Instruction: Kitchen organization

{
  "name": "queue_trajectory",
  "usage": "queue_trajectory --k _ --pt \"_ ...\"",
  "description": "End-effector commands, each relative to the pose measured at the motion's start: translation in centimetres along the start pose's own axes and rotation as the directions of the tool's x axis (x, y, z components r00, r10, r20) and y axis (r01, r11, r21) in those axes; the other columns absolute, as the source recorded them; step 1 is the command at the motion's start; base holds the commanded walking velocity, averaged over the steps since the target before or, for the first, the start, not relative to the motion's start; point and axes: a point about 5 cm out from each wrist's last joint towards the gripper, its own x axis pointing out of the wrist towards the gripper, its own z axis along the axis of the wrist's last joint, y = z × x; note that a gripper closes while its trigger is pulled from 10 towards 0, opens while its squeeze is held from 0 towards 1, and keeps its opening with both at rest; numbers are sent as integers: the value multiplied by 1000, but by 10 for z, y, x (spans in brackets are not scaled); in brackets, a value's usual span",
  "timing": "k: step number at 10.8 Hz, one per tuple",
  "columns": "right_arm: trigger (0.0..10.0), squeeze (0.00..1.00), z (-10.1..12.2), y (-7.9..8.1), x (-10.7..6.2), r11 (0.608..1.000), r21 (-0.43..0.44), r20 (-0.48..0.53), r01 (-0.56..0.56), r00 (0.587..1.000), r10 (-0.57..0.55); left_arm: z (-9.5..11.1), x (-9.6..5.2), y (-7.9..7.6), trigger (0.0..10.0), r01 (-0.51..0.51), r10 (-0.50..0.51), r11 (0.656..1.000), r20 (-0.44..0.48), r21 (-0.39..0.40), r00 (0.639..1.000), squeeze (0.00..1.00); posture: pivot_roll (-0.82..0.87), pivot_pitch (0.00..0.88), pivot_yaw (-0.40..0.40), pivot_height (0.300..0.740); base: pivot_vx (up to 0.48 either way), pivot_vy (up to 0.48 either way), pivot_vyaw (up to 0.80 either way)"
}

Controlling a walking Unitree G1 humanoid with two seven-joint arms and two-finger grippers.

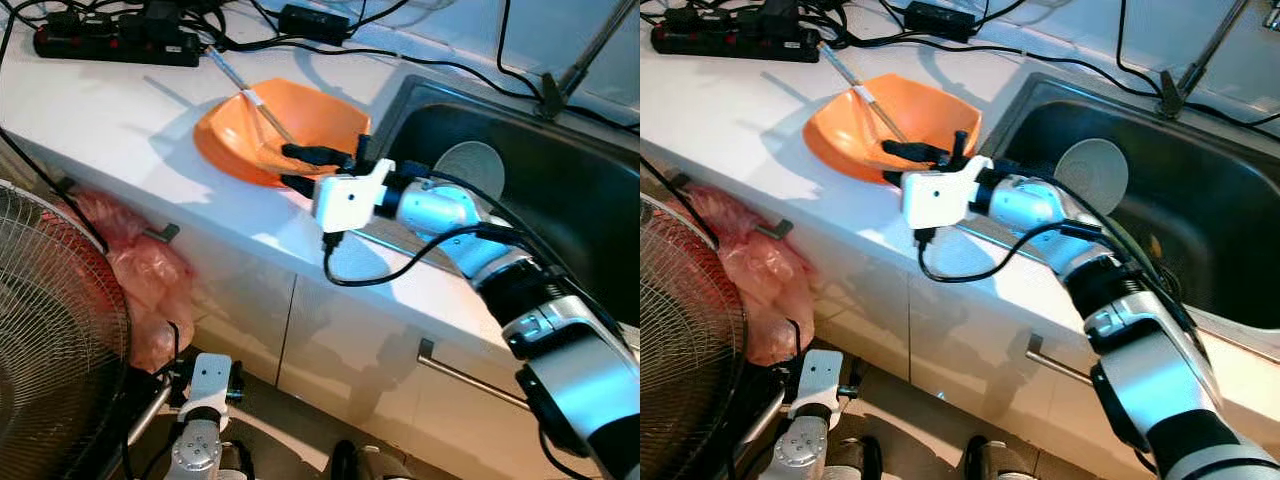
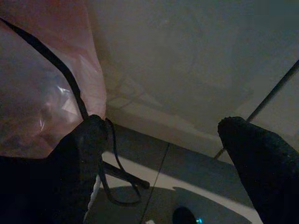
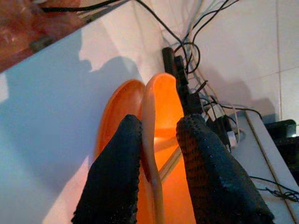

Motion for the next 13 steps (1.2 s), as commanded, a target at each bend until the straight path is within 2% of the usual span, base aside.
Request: queue_trajectory --k 1,2,3,4,7,13 --pt "10000 0 0 -5 2 1000 -11 -8 9 1000 -9 -5 -3 -5 10000 13 -13 1000 -26 10 1000 0 51 159 -116 740 0 0 0" --pt "10000 1000 2 -6 4 1000 -2 0 21 1000 -21 -5 -3 -4 10000 12 -12 1000 -26 11 1000 0 51 159 -116 740 0 0 0" --pt "10000 1000 2 -6 5 1000 -6 1 23 1000 -23 -6 -3 -3 10000 11 -10 1000 -27 11 1000 0 55 157 -115 740 0 0 0" --pt "10000 0 2 -3 6 1000 -11 -5 17 1000 -18 -6 -3 -3 10000 11 -10 1000 -29 13 1000 0 54 155 -114 740 0 0 0" --pt "10000 0 0 0 7 1000 -4 -18 16 1000 -17 -7 -4 -3 10000 13 -13 1000 -28 15 1000 0 61 149 -113 740 0 0 0" --pt "10000 0 -24 -1 -12 999 -22 -163 26 986 -29 -7 -3 -3 10000 18 -17 1000 -34 23 999 0 52 157 -112 740 0 0 0"
